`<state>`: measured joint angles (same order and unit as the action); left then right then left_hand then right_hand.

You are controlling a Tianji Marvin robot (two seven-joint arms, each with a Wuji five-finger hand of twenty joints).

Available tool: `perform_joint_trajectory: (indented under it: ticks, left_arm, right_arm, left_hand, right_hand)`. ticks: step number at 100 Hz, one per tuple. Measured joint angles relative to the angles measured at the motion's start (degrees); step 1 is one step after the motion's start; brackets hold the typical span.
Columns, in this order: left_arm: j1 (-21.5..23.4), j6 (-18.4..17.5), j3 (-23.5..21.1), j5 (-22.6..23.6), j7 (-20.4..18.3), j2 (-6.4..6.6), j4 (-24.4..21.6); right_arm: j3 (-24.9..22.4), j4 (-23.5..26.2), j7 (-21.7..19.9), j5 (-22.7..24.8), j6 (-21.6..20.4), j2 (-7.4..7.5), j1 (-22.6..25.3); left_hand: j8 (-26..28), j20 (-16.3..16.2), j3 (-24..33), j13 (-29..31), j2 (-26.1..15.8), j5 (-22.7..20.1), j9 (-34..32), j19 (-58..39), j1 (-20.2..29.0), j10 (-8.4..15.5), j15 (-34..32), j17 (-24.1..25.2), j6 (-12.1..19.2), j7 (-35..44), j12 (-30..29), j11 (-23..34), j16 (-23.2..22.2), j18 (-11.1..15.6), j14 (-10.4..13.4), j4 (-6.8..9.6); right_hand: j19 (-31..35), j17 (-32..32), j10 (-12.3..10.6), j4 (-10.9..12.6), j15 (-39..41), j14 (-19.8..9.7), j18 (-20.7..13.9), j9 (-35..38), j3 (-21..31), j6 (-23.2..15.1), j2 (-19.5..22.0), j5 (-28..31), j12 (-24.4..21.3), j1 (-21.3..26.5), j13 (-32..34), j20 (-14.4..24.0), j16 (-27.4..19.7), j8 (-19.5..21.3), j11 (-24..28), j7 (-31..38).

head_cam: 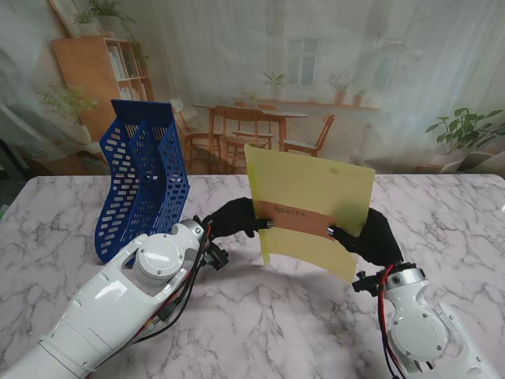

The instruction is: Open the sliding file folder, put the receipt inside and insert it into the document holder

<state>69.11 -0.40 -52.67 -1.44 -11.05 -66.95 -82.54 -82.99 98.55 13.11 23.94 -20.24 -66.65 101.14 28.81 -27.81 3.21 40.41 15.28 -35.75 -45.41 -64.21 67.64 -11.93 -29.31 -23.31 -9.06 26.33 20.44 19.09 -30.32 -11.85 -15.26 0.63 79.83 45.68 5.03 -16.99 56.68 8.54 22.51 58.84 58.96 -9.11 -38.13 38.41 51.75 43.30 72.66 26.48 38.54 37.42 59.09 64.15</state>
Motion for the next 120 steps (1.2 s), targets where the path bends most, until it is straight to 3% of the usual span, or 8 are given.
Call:
perform_joint_trajectory:
  ticks: [39, 69, 75, 81, 93, 102, 111, 120]
  left_arm:
    - [-1.71, 1.6, 3.51, -0.98, -0.25, -0.45, 5.07]
    - [-2.65, 3.06, 6.42, -3.65, -3.43, -0.87, 6.06]
    - [-3.14, 2.94, 7.12, -3.95, -5.76, -0.77, 6.38]
    - [-3.43, 2.9, 7.63, -4.5, -6.78, -0.65, 6.52]
    - [-3.4, 2.9, 7.99, -4.74, -5.44, -0.72, 6.6]
    - [-2.87, 2.96, 7.79, -4.73, -2.0, -1.19, 6.59]
    - [-2.23, 2.99, 7.34, -4.45, -0.27, -1.69, 6.52]
    - [-1.81, 2.97, 7.2, -4.3, 0.3, -2.0, 6.49]
  right_arm:
    - [-2.58, 2.47, 1.64, -2.59, -5.88, -0.66, 1.81]
    - [-2.87, 3.14, 1.9, -3.44, -6.42, -0.67, 2.29]
    - [-2.87, 3.27, 1.88, -3.58, -6.4, -0.68, 2.31]
    - [-2.88, 3.34, 1.86, -3.65, -6.37, -0.69, 2.31]
    - [-2.88, 3.5, 1.84, -3.85, -6.28, -0.7, 2.34]
    - [-2.85, 3.57, 1.82, -3.99, -6.2, -0.71, 2.35]
    - [-2.78, 3.6, 1.83, -4.03, -6.07, -0.71, 2.35]
    - [-2.72, 3.61, 1.86, -4.03, -5.89, -0.72, 2.34]
  left_hand:
    - [-0.91, 0.11, 0.54, -3.57, -0.71, 0.93, 8.2, 3.73, -0.83, 0.1, 2.36, 2.66, 0.0, -6.79, -5.46, -4.96, 2.13, 0.07, -0.47, 0.0]
    - [-9.01, 1.72, 0.68, -11.05, -0.13, 9.75, 22.92, 10.93, -3.46, 2.3, 7.45, 7.45, 3.61, -15.02, -10.06, -10.36, 7.73, 2.3, 0.47, 0.0]
    - [-10.79, 2.29, 3.96, -12.27, -0.1, 11.32, 25.41, 12.46, -2.59, 2.96, 8.07, 8.05, 4.82, -16.25, -10.67, -10.66, 8.65, 2.94, 0.92, 2.31]
    - [-10.93, 2.3, 8.58, -12.6, -0.1, 11.31, 25.46, 12.6, -2.04, 3.04, 8.09, 8.22, 5.39, -16.36, -10.73, -10.87, 9.18, 3.05, 1.13, 4.13]
    - [-8.18, 2.3, 10.43, -11.61, -0.15, 9.0, 22.69, 11.75, -1.92, 3.07, 8.09, 6.55, 5.71, -10.21, -10.41, -9.48, 9.19, 3.74, 1.57, 4.14]
    - [-0.41, 2.3, 9.24, -7.9, -0.22, 4.61, 15.49, 9.2, 1.12, 2.91, 6.75, 3.39, 5.62, -3.12, -8.6, -6.29, 8.89, 3.78, 1.93, 1.62]
    - [2.49, 2.3, 4.45, -4.0, 0.25, 1.2, 7.83, 6.49, 2.36, 2.74, 4.84, 0.31, 5.12, 1.9, -6.79, -3.7, 8.24, 3.78, 2.44, 1.61]
    - [2.56, 2.23, 2.41, -2.38, 0.96, 0.45, 5.13, 5.11, 2.36, 2.24, 4.02, -0.76, 5.05, 4.32, -6.11, -2.4, 7.47, 3.71, 2.58, 1.61]
  right_hand:
    - [-0.06, 0.0, -0.09, 0.03, -0.1, 0.0, 0.01, 0.01, 0.12, 0.0, 0.07, 0.01, 0.0, 0.16, 0.0, 0.0, -0.37, 0.0, 0.0, 0.0]
    - [-0.07, 0.0, -0.1, 0.03, -0.18, 0.0, 0.01, 0.02, 0.12, 0.0, 0.07, 0.01, 0.0, 0.16, 0.0, 0.0, -0.37, 0.0, 0.0, 0.0]
    - [-0.08, 0.0, -0.1, 0.03, -0.18, 0.0, 0.01, 0.02, 0.12, -0.01, 0.07, 0.01, 0.0, 0.16, 0.0, 0.0, -0.37, 0.0, 0.0, 0.0]
    - [-0.08, 0.0, -0.1, 0.03, -0.19, 0.0, 0.01, 0.02, 0.12, -0.01, 0.07, 0.01, 0.0, 0.16, 0.0, 0.0, -0.32, 0.0, 0.0, 0.0]
    - [-0.1, 0.0, -0.1, 0.03, -0.35, 0.0, 0.01, 0.02, 0.12, -0.01, 0.07, 0.01, 0.0, 0.16, 0.0, 0.0, -0.32, 0.0, 0.0, 0.0]
    - [-0.17, 0.0, -0.1, 0.03, -0.36, 0.0, 0.01, 0.02, 0.12, -0.01, 0.07, 0.01, 0.0, 0.16, 0.0, 0.0, -0.32, 0.0, 0.0, 0.0]
    - [-0.2, 0.0, -0.1, 0.03, -0.37, 0.0, 0.01, 0.02, 0.12, -0.01, 0.07, 0.01, 0.0, 0.16, 0.0, 0.0, -0.32, 0.0, 0.0, 0.0]
    - [-0.38, 0.0, -0.1, 0.03, -0.38, 0.0, 0.01, 0.02, 0.12, -0.01, 0.07, 0.01, 0.0, 0.16, 0.0, 0.0, -0.32, 0.0, 0.0, 0.0]
